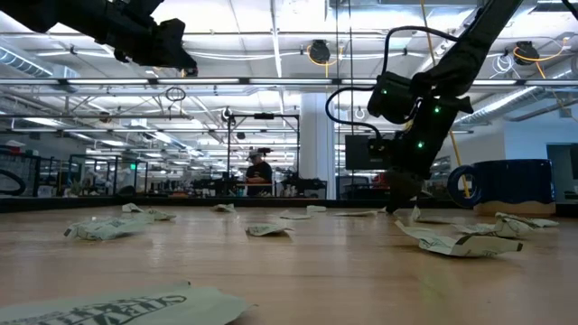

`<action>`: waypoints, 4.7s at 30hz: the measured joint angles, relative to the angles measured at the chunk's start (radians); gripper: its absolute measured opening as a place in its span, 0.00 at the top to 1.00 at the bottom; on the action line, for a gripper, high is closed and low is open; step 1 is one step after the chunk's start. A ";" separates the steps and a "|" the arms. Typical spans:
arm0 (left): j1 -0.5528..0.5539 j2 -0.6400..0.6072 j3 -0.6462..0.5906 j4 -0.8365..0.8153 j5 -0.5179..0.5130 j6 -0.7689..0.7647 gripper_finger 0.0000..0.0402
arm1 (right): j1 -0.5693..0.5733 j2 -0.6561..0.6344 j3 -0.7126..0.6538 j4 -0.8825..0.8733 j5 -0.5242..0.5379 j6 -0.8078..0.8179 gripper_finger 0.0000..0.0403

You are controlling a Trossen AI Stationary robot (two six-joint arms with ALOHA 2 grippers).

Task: Pick and place Stevia / Truvia into bins
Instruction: Put the stevia packet into the transparent container

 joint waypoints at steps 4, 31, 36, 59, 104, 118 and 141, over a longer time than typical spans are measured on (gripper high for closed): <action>0.000 0.000 0.000 0.000 0.000 -0.001 0.68 | 0.001 0.001 -0.001 -0.003 -0.008 0.030 0.78; -0.004 0.000 0.000 -0.006 0.005 -0.006 0.68 | 0.552 -0.387 0.135 -0.363 -0.368 0.349 1.00; -0.004 0.000 0.000 -0.025 0.008 -0.025 0.68 | 0.745 -0.412 0.137 -0.367 -0.579 0.616 1.00; -0.004 0.000 0.000 -0.056 0.008 -0.076 0.68 | 1.001 -0.231 0.015 -0.090 -0.541 1.083 0.97; -0.001 0.000 0.000 -0.056 0.006 -0.077 0.68 | 0.651 -0.514 -0.275 -0.389 -0.126 0.859 0.63; -0.001 0.000 0.000 -0.062 0.006 -0.077 0.68 | 0.637 -0.515 -0.330 -0.306 -0.110 0.838 0.78; -0.001 0.000 -0.001 -0.070 0.007 -0.077 0.68 | 0.808 -0.510 -0.045 -0.220 -0.565 0.929 1.00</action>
